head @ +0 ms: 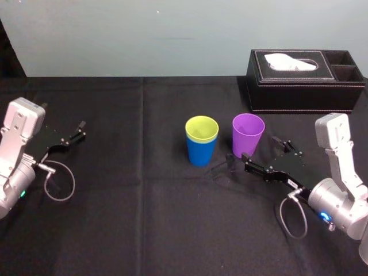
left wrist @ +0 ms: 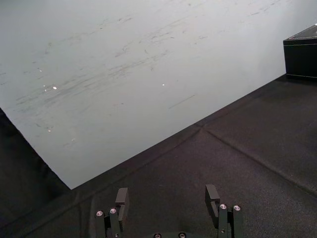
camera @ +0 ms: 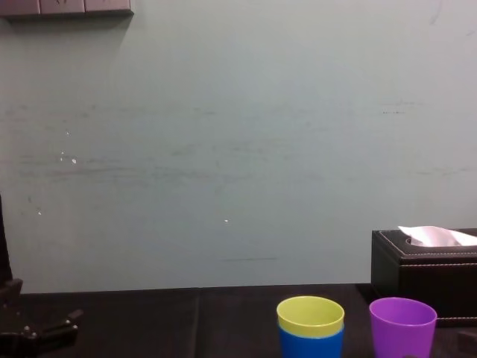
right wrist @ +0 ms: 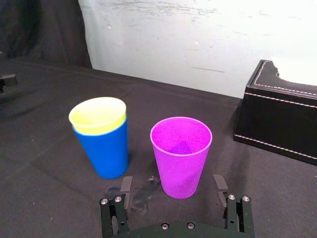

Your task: Stack the three plastic cups sequentially using one hand.

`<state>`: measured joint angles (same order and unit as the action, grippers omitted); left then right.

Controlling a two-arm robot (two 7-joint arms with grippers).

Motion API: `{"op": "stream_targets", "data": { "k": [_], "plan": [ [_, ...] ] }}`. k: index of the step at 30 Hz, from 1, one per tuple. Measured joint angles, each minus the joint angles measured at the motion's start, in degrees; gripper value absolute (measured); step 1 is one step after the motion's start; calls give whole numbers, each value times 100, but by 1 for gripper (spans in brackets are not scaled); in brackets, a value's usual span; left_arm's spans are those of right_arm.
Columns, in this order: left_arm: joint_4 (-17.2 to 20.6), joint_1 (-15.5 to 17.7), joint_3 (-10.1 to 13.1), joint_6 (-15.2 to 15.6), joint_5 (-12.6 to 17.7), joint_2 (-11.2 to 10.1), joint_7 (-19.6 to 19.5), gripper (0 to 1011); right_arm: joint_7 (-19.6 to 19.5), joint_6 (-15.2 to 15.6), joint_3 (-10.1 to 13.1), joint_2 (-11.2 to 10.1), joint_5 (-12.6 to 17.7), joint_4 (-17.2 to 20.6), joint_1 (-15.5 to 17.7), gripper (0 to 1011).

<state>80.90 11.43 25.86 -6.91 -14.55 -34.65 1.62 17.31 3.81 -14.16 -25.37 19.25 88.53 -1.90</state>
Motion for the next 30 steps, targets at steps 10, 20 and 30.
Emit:
{"op": "stream_targets", "data": {
  "k": [10,20,30],
  "plan": [
    [0,0,0,0,0,0,0,1011,-23,-83,35,287,-137,-299,-176,1003],
    [0,0,0,0,0,0,0,1012,51,-125,26,406,-248,-592,-389,1003],
    [0,0,0,0,0,0,0,1011,279,-134,-70,463,-262,-878,-653,1003]
  ]
}}
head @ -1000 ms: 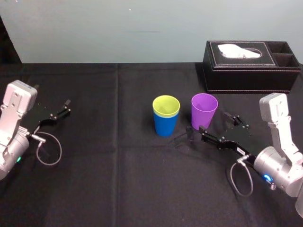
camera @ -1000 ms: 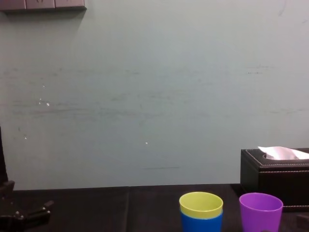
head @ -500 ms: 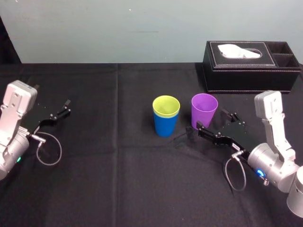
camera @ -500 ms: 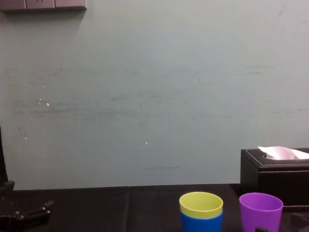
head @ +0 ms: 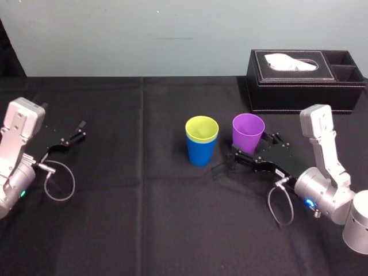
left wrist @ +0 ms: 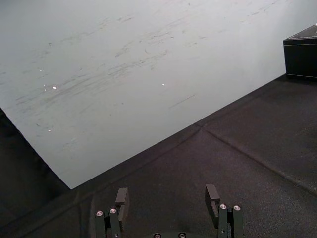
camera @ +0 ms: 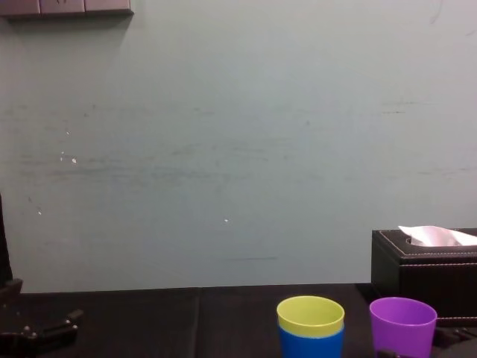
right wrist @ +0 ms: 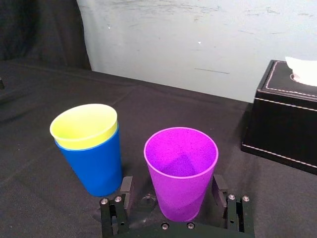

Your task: Stack the three plastic cups sequentially using one hand.

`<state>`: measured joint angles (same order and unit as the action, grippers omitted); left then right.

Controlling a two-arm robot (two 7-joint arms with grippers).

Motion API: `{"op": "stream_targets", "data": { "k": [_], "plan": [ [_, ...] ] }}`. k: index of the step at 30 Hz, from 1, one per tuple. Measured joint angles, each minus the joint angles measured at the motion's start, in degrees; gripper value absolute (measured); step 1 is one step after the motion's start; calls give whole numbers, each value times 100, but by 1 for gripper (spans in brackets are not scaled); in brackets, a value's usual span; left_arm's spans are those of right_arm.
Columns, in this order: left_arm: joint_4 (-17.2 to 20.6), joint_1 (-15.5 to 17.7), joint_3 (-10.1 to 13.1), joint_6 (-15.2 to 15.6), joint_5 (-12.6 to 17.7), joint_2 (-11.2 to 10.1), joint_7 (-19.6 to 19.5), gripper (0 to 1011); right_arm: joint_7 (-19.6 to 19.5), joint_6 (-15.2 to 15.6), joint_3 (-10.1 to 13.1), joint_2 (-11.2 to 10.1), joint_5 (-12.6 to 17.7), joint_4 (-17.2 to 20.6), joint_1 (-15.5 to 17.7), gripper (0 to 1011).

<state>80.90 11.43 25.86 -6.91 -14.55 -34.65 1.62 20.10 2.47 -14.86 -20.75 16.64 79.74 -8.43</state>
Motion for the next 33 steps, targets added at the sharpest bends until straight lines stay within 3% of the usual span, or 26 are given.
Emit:
{"op": "stream_targets", "data": {
  "k": [33],
  "plan": [
    [0,0,0,0,0,0,0,1011,55,34,-137,108,-138,-387,-406,1003]
  ]
}}
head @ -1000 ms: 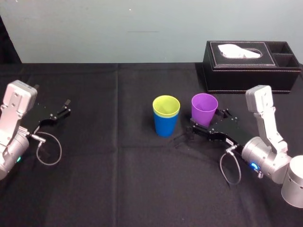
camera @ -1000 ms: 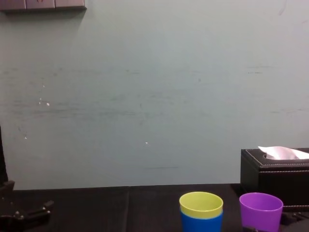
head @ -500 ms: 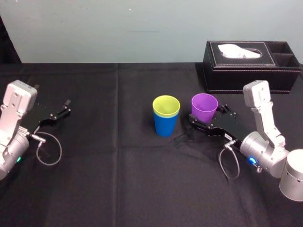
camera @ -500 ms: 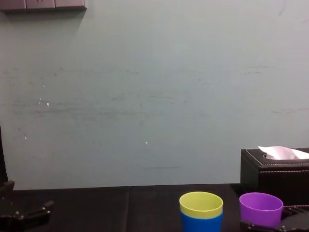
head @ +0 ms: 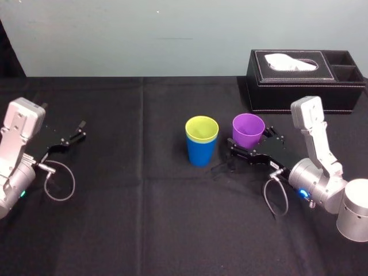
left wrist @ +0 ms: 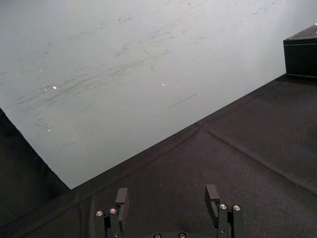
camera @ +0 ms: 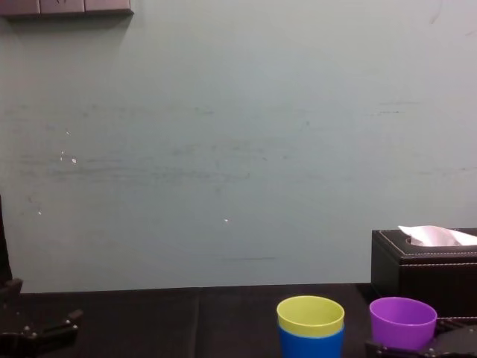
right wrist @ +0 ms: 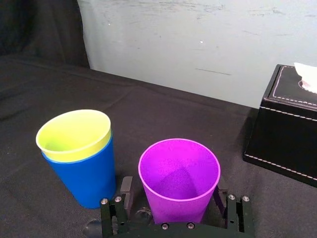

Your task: Stack the three plastic cups sequentially using one hand.

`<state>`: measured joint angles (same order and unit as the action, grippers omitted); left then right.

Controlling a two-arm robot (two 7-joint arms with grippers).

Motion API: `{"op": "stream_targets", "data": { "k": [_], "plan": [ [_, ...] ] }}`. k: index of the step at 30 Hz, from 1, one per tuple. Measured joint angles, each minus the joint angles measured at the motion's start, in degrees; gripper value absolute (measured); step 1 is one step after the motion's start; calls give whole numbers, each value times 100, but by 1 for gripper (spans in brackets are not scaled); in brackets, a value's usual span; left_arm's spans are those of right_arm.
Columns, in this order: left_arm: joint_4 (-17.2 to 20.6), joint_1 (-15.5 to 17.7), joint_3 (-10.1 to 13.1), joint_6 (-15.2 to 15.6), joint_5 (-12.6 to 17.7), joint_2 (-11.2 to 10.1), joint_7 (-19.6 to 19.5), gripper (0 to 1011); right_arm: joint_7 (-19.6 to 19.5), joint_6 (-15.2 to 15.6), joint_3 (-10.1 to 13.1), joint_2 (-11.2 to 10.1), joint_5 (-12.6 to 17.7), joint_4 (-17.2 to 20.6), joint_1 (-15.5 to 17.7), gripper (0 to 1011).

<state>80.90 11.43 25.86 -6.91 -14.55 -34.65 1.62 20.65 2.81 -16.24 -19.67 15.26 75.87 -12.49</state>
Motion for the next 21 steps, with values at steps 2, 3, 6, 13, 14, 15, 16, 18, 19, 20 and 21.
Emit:
{"op": "stream_targets", "data": {
  "k": [2,3,6,13,14,15,16,18,19,20,21],
  "plan": [
    [0,0,0,0,0,0,0,1011,-1,-1,1,-1,1,2,3,1003],
    [0,0,0,0,0,0,0,1011,-1,-2,2,-1,2,3,4,1003],
    [0,0,0,0,0,0,0,1012,-1,-3,3,-2,3,5,7,979],
    [0,0,0,0,0,0,0,1012,0,-7,7,-5,8,9,11,820],
    [0,0,0,0,0,0,0,1011,0,-7,7,-5,9,9,12,804],
    [0,0,0,0,0,0,0,1011,0,-7,7,-6,10,10,12,789],
    [0,0,0,0,0,0,0,1011,0,-9,8,-6,10,11,13,755],
    [0,0,0,0,0,0,0,1012,0,-10,9,-7,11,12,14,743],
    [0,0,0,0,0,0,0,1011,0,-10,9,-7,12,12,14,733],
    [0,0,0,0,0,0,0,1011,0,-11,10,-8,12,13,15,731],
    [0,0,0,0,0,0,0,1011,0,-11,11,-9,13,13,15,726]
  ]
}}
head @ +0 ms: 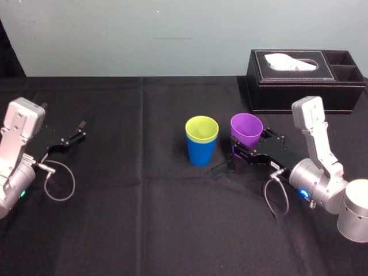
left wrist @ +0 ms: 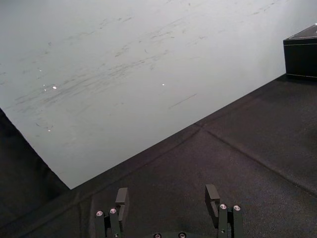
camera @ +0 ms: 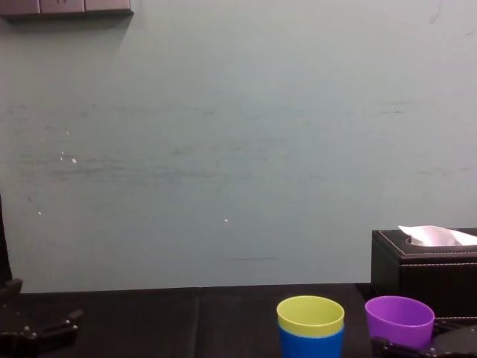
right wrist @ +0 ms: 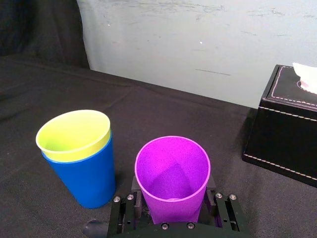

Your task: Stack the three plastic cups sequentially using one hand.

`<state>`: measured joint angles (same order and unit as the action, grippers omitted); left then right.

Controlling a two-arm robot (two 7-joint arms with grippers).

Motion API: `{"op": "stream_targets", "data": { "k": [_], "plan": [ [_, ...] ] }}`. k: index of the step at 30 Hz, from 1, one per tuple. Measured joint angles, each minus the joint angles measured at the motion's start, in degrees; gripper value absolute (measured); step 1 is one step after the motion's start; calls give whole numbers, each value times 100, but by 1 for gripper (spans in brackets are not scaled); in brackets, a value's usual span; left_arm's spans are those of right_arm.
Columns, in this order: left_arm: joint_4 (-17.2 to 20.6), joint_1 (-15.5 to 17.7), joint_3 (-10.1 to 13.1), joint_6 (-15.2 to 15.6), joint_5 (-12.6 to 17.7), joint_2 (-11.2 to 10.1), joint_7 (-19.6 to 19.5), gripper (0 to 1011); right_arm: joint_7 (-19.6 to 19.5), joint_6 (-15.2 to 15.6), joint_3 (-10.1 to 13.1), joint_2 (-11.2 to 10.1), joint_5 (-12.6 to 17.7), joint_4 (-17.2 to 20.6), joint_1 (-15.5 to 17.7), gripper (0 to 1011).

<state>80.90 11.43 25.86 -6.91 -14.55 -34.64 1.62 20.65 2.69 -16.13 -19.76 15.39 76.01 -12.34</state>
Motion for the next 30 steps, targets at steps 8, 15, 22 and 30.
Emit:
{"op": "stream_targets", "data": {
  "k": [8,15,22,30],
  "plan": [
    [0,0,0,0,0,0,0,1011,-11,60,39,-41,31,189,42,718],
    [0,0,0,0,0,0,0,1011,21,394,111,-188,120,620,-13,718],
    [0,0,0,0,0,0,0,1012,128,663,183,-330,336,1036,-171,718],
    [0,0,0,0,0,0,0,1011,331,909,74,-395,593,1294,-411,718]
  ]
}}
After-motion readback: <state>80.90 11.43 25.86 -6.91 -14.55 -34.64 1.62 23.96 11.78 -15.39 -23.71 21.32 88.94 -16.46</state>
